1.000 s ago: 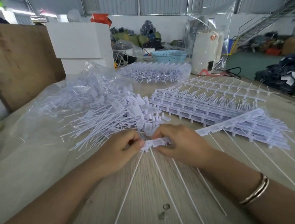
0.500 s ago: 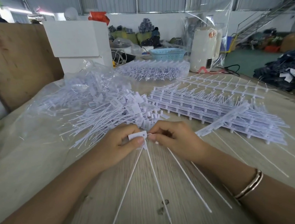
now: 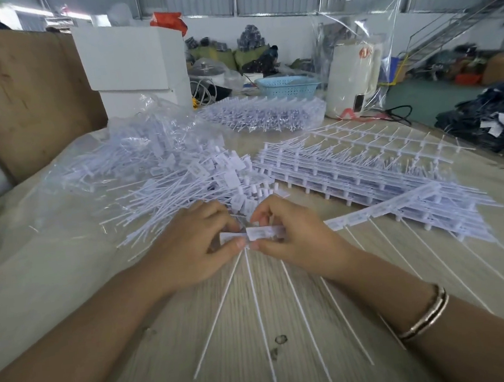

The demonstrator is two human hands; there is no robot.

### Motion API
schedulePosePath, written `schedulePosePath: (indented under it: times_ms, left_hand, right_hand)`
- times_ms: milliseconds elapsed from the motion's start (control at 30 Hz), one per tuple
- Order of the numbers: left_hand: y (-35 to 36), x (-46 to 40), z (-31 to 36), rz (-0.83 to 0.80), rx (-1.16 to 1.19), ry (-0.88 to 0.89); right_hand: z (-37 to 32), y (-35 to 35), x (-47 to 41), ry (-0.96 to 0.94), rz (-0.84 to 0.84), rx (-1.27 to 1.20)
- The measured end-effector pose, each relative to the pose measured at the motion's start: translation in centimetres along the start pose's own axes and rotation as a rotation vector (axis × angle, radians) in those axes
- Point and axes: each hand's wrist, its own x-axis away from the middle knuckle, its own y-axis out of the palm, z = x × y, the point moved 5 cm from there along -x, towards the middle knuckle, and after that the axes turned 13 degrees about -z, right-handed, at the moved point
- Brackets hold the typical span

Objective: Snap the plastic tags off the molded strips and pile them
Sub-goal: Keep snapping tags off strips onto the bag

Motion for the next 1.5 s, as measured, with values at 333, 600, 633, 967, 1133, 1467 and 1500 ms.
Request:
schedulePosePath:
  times_ms: [333, 600, 633, 967, 1133, 1467, 1500]
  left_hand:
    - [0.6, -0.5, 1.6, 0.066, 0.514, 0.048]
    - [0.3, -0.5, 0.9, 0.052, 0.528, 0.064]
    - [0.2, -0.5, 1.0, 0.056, 0.524, 0.075]
    - [-1.0, -0.4, 1.3, 0.109, 0.288, 0.142]
    - [-1.1, -0.4, 1.5, 0.084, 0.399, 0.160]
    - [-1.0, 0.3, 1.4, 0.070, 0.141, 0.158]
    - [-0.8, 0.2, 1.2, 0.058, 0.084, 0.114]
  right_hand:
    - [-3.1, -0.6, 0.4, -0.183, -0.036, 0.202]
    - [-1.3, -1.8, 0.9, -0.084, -0.026, 0.334]
    - [-1.2, -1.9, 0.9, -0.072, 0.010, 0.327]
    - [-0.4, -1.8, 0.6, -0.007, -0.038, 0.009]
    - [-0.5, -1.6, 0.6, 0.013, -0.080, -0.199]
    - [1.1, -3.9, 1.4, 0.071, 0.056, -0.205]
    - [0.6, -3.1, 1.2, 0.049, 0.003, -0.080]
